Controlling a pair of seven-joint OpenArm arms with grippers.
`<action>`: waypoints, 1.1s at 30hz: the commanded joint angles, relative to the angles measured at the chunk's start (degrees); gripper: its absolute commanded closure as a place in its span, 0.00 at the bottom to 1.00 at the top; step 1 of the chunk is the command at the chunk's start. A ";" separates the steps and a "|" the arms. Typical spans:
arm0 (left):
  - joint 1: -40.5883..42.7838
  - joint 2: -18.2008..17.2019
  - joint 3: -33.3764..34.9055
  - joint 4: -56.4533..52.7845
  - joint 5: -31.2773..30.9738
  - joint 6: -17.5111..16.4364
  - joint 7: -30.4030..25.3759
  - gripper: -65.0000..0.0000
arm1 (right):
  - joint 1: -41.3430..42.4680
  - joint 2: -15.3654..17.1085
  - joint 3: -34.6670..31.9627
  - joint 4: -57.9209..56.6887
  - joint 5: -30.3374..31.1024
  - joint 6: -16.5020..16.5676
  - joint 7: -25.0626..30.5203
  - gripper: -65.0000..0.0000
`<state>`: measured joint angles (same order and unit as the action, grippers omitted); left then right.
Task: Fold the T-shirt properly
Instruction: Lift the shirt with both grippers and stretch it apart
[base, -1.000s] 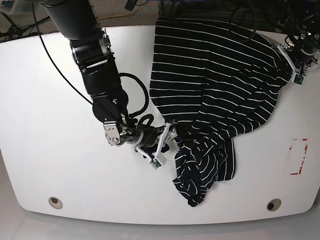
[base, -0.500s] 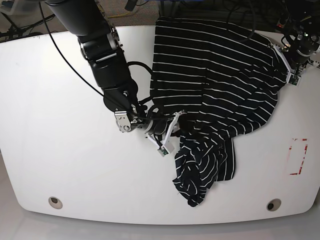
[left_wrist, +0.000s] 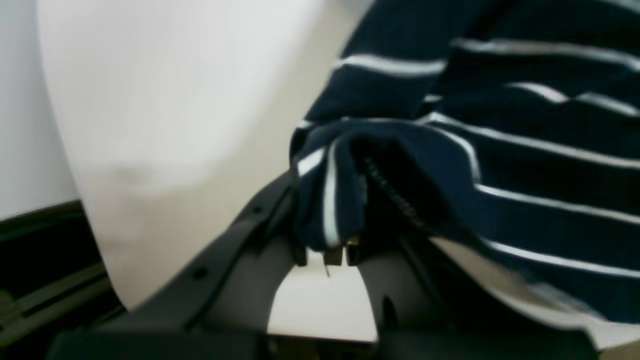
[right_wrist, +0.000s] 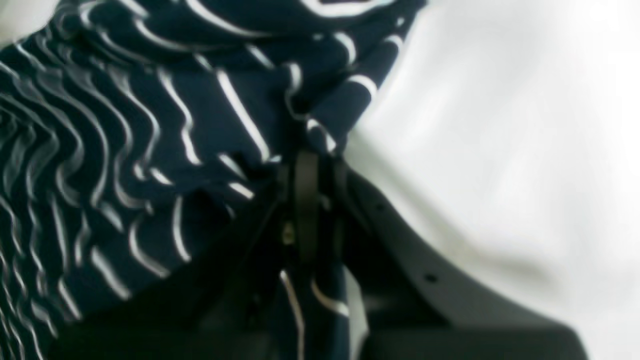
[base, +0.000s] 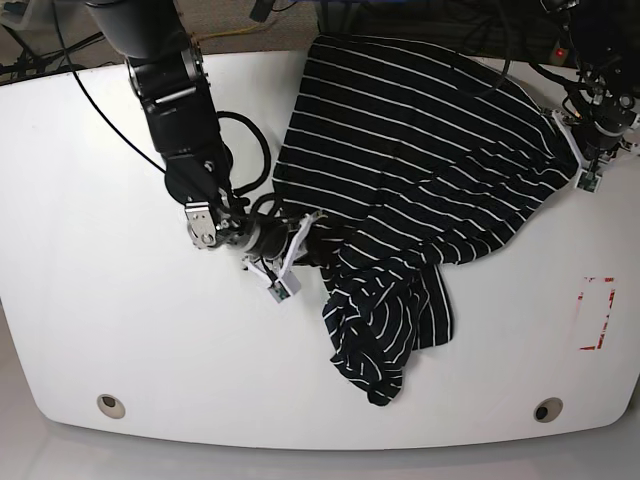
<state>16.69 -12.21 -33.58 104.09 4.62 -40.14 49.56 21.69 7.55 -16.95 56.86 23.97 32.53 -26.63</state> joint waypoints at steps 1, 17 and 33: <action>-1.70 -0.85 1.10 0.48 1.31 0.14 -0.99 1.00 | -1.25 1.90 0.82 8.24 1.04 0.65 -1.81 1.00; -13.57 -0.23 9.72 1.09 6.67 0.14 -0.90 1.00 | -16.55 5.68 16.73 35.31 0.69 -0.05 -11.65 1.00; -33.35 4.51 17.19 9.44 6.67 0.14 5.34 1.00 | 3.49 15.26 16.73 31.53 1.04 0.13 -12.00 1.00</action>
<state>-11.84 -7.11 -16.32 112.29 11.60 -40.56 54.89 21.10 21.26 -0.75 88.01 24.21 32.95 -40.47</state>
